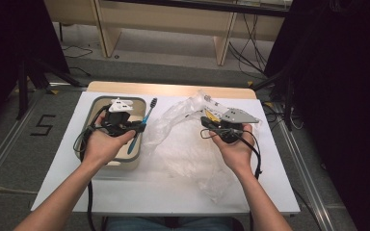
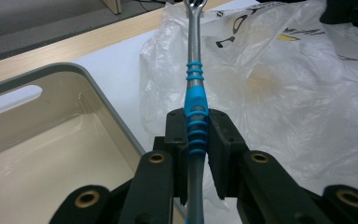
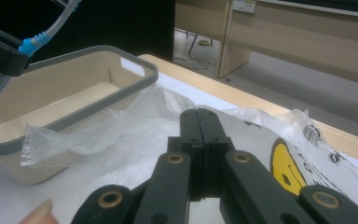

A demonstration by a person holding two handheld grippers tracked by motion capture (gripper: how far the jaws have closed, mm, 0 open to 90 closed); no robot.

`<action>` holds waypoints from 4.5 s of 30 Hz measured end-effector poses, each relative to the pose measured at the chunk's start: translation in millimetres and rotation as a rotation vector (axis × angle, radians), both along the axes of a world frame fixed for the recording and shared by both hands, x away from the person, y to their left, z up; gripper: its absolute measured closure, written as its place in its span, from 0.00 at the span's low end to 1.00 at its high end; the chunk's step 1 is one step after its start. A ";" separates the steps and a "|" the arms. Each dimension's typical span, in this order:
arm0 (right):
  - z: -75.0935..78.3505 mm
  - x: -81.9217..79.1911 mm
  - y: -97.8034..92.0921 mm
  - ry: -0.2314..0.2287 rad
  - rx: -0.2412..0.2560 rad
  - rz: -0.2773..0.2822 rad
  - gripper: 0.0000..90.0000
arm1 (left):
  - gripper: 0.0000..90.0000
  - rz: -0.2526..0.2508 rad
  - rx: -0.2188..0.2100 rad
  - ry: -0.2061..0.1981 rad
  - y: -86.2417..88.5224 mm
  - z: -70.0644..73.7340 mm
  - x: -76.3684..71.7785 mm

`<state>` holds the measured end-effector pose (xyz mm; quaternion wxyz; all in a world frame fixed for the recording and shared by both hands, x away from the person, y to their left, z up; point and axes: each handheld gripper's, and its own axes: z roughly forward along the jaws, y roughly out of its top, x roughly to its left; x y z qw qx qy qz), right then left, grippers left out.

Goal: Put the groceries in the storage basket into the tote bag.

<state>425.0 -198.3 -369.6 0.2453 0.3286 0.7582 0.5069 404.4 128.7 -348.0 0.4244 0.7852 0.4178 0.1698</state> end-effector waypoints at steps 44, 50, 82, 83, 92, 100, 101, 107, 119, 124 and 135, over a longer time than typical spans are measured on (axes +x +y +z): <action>-0.6 -0.4 0.5 0.003 -0.002 0.002 1.00 | 0.87 -0.193 0.035 0.009 -62.4 -22.8 -37.7; -0.5 -0.5 0.2 0.002 -0.001 0.003 1.00 | 0.87 -0.214 0.060 0.028 -71.6 -32.8 -39.5; 1.8 -2.1 0.4 0.000 0.012 0.010 1.00 | 0.87 -0.188 0.126 0.114 -92.5 -58.8 -29.7; 1.8 -2.2 0.5 0.000 0.012 0.011 1.00 | 0.87 -0.188 0.130 0.116 -93.8 -59.2 -29.1; 2.4 -2.9 0.7 0.001 0.012 0.013 1.00 | 0.87 -0.171 0.155 0.134 -100.1 -63.9 -19.4; 2.8 -3.2 0.8 0.000 0.014 0.015 1.00 | 0.87 -0.153 0.166 0.143 -109.2 -65.0 -10.3; 2.7 -3.2 1.0 0.000 0.014 0.015 1.00 | 0.87 -0.153 0.169 0.147 -110.7 -65.3 -9.0; 2.7 -3.6 2.1 0.001 0.014 0.019 1.00 | 0.87 -0.140 0.179 0.157 -118.2 -66.8 -1.5; 2.8 -3.8 2.2 -0.001 0.017 0.022 1.00 | 0.87 -0.120 0.184 0.166 -131.5 -70.1 8.1; 2.5 -3.4 2.0 0.000 0.014 0.021 1.00 | 0.87 -0.106 0.190 0.166 -134.0 -73.2 12.5; 2.2 -3.2 1.6 0.005 0.014 0.021 1.00 | 0.87 -0.059 0.163 0.167 -140.2 -80.1 22.7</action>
